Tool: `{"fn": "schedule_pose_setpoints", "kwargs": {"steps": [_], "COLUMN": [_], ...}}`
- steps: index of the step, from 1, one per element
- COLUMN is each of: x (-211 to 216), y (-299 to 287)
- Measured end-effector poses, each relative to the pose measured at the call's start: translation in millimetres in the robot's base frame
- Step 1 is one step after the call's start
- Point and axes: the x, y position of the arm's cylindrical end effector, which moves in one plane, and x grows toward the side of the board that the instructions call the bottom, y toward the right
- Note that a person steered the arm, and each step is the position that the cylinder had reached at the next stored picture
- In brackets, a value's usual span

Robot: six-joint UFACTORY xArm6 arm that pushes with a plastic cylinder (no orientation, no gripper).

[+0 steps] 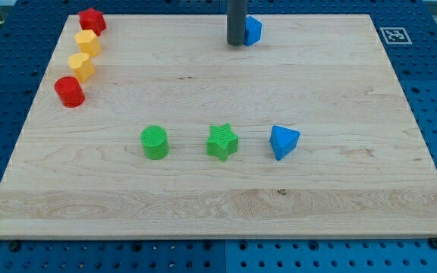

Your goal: Slide the triangle to the left of the cube

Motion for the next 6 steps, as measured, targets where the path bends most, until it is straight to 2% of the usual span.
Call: {"fn": "schedule_pose_setpoints", "kwargs": {"steps": [1, 2, 3, 4, 5, 6], "x": [22.1, 104.7, 172.6, 189.3, 253.2, 283.4], "y": [0.0, 14.0, 62.9, 149.3, 184.0, 154.6]}}
